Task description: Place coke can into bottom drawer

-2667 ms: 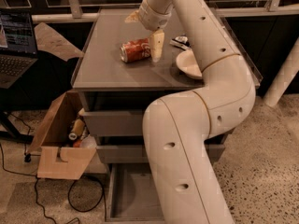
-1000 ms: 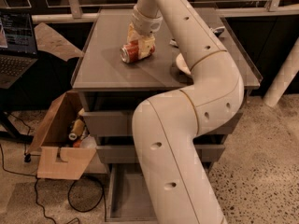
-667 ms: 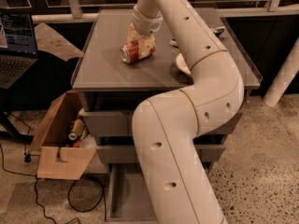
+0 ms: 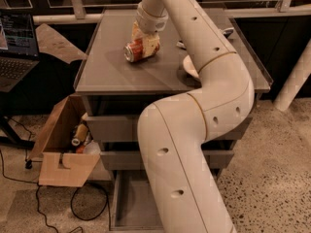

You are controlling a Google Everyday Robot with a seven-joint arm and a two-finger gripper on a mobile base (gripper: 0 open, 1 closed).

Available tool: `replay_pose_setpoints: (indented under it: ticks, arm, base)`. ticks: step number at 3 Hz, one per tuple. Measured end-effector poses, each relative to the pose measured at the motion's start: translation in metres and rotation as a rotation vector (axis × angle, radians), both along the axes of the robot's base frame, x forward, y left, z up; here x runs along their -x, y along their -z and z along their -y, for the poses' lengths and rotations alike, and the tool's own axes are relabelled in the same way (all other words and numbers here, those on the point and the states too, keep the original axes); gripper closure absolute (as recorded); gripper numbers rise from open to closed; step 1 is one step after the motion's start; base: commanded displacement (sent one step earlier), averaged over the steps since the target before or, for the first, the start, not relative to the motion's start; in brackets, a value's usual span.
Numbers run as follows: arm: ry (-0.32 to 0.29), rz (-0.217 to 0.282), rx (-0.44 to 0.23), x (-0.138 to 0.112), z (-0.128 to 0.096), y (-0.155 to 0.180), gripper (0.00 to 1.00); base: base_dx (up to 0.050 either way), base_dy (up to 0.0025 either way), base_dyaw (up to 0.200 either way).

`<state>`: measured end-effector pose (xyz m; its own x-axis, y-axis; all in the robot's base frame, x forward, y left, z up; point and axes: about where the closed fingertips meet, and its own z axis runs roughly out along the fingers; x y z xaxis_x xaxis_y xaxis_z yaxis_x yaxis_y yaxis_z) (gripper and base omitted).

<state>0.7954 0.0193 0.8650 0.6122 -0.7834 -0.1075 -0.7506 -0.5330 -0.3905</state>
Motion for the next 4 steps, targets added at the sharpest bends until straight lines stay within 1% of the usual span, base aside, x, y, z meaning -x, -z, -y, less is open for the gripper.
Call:
replay_pose_setpoints:
  ticks: [1, 2, 3, 4]
  arm:
    - [0.047, 0.099, -0.048, -0.015, 0.008, -0.031, 1.00]
    - [0.079, 0.156, -0.093, -0.019, 0.016, -0.057, 1.00]
    - [0.137, 0.214, -0.142, -0.026, 0.024, -0.083, 1.00]
    - [0.169, 0.200, -0.188, -0.019, 0.032, -0.092, 1.00]
  base:
    - [0.000, 0.00000, 0.000]
    - [0.000, 0.00000, 0.000]
    - [0.000, 0.00000, 0.000]
    - [0.000, 0.00000, 0.000]
